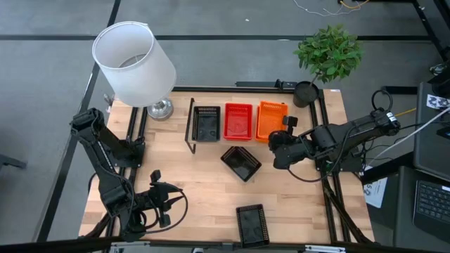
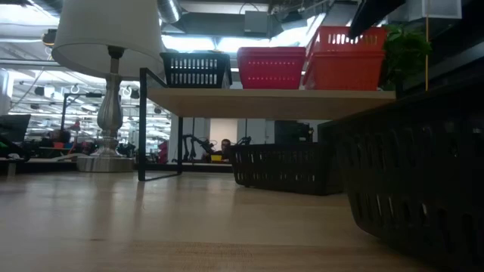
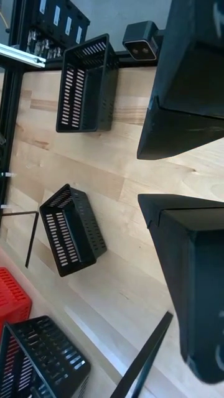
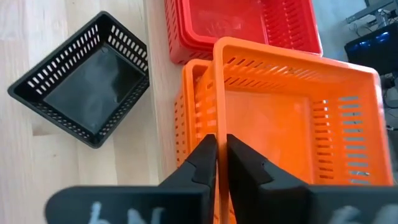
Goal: Stack baskets on shelf by color
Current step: Stack the orange bin on top of the orange bin on the shelf, then stack the top black bin on top of the black bin on the shelf
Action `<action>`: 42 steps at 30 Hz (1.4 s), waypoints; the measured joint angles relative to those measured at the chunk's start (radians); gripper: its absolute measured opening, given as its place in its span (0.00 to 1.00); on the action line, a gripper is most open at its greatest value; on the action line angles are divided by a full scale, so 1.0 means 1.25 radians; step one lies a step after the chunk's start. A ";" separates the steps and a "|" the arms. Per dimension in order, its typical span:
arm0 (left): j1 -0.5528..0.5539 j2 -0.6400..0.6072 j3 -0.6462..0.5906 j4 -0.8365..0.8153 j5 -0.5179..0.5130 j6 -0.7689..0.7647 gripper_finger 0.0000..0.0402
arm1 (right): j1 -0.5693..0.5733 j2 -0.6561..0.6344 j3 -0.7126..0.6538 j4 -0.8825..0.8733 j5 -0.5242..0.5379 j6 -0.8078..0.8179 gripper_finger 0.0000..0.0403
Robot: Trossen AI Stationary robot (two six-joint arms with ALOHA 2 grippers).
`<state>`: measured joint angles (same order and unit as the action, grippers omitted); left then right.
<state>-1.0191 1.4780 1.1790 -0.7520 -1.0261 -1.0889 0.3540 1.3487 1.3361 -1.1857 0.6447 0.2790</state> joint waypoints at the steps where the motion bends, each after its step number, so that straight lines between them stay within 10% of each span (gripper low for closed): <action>1: 0.000 0.000 0.000 0.000 0.000 0.000 0.23 | -0.001 0.000 0.000 -0.001 0.000 0.000 0.09; 16: 0.000 0.000 0.000 0.000 0.000 0.000 0.23 | -0.004 0.000 0.066 -0.002 -0.024 0.000 0.35; 26: 0.000 0.000 0.000 0.000 0.000 0.000 0.23 | 0.054 -0.002 0.176 0.047 -0.403 0.181 0.37; 34: 0.000 0.000 0.000 0.001 0.000 0.000 0.23 | 0.152 -0.001 0.007 0.132 -0.344 0.357 0.37; 42: 0.000 0.000 0.000 0.000 0.000 0.000 0.23 | 0.194 0.011 -0.273 0.615 -0.287 0.381 0.37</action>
<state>-1.0191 1.4780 1.1790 -0.7516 -1.0260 -1.0889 0.5963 1.3629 0.9950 -0.4171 0.2855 0.7550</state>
